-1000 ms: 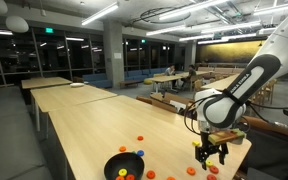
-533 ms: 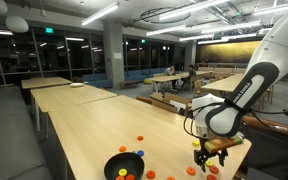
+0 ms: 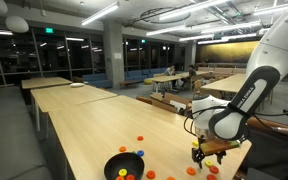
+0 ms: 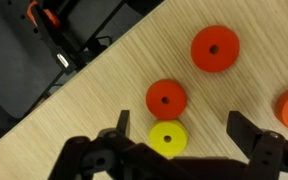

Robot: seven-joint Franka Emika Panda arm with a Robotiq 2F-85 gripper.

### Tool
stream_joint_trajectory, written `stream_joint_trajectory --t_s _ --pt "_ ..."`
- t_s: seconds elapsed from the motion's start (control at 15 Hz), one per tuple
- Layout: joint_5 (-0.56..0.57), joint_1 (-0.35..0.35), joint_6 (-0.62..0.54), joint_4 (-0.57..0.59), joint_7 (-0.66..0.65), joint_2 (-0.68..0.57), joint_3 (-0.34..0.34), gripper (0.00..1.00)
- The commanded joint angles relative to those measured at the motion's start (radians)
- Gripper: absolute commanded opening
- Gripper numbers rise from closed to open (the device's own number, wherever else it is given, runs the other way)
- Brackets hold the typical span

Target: Put the round yellow, orange, blue blocks and another orange block in the black bowl respectively

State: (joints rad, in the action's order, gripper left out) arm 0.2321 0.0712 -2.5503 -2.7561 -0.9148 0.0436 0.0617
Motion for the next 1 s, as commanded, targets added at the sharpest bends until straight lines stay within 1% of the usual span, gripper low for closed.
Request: stream_joint_trajectory --t_s 0.0,0.2,0.33,0.53,0.6,0.73,0.93 --pt "0.022 -0.002 -0.104 0.0 -0.082 -0.045 -0.035 1.0" --pt "0.027 0.001 -0.195 0.0 -0.118 -0.072 -0.07 1.0" --pt "0.043 0.002 -0.233 0.0 -0.155 -0.075 -0.094 1.0" --pt "0.095 0.003 -0.254 0.001 -0.23 -0.065 -0.127 1.0" --pt "0.084 0.001 -0.251 0.001 -0.228 -0.058 -0.131 1.0" --pt "0.037 -0.004 -0.239 0.002 -0.178 -0.048 -0.13 1.0" --pt "-0.087 -0.013 -0.221 0.006 -0.044 -0.037 -0.113 1.0"
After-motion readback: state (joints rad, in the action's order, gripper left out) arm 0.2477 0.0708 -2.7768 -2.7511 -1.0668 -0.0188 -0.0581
